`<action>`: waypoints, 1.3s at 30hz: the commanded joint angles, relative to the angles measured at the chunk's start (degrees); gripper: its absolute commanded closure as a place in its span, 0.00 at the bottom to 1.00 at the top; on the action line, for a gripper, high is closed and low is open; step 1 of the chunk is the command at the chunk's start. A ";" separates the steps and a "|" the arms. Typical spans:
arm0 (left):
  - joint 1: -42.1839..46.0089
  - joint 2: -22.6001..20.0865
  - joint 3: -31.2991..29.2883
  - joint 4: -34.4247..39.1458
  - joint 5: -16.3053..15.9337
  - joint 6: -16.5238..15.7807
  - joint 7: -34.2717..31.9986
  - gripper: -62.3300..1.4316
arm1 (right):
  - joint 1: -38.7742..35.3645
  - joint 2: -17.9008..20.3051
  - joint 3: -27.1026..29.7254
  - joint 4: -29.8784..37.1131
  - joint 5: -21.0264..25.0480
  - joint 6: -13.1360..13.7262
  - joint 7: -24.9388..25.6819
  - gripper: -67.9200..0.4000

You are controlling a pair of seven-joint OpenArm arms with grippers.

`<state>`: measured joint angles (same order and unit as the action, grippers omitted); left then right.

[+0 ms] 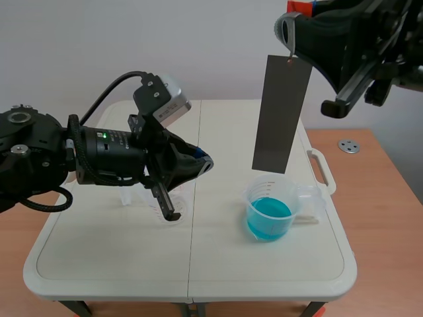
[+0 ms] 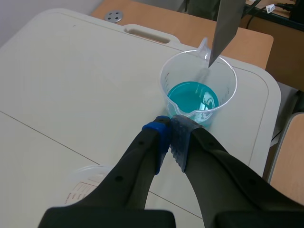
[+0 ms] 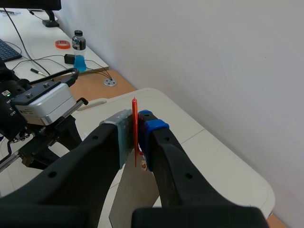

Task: Hold the metal plate by the orange handle, dip it into the blue solution, take it out and point at it, then put the plate back in the beaker on the left.
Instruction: 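Raise the plate and point at it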

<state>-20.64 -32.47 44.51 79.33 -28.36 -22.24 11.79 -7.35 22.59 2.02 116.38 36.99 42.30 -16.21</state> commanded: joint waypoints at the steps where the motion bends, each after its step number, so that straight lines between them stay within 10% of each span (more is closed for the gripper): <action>1: -0.28 -0.92 -0.07 0.20 -0.83 1.44 -0.81 0.93 | 0.68 0.90 0.70 1.01 0.98 0.42 0.85 0.98; 16: 12.04 -26.69 -10.21 0.28 -14.12 18.60 -14.21 0.93 | 0.68 0.90 0.70 1.01 0.98 0.42 0.61 0.98; 23: 29.24 -36.11 -17.05 0.11 -14.73 30.10 -15.45 0.93 | 0.68 0.90 0.70 1.01 0.98 0.42 0.61 0.98; 28: 40.13 -37.40 -18.82 -1.29 -14.71 37.81 -15.30 0.93 | 0.68 0.90 0.70 1.01 0.98 0.42 0.61 0.98; 39: 55.10 -31.95 -18.82 -9.01 -11.76 39.26 -15.47 0.93 | 0.74 0.90 0.59 1.01 1.22 0.42 0.79 0.98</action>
<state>34.39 -65.30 25.74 69.95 -40.84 16.88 -3.14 -7.35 22.59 2.02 116.38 37.15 42.30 -16.62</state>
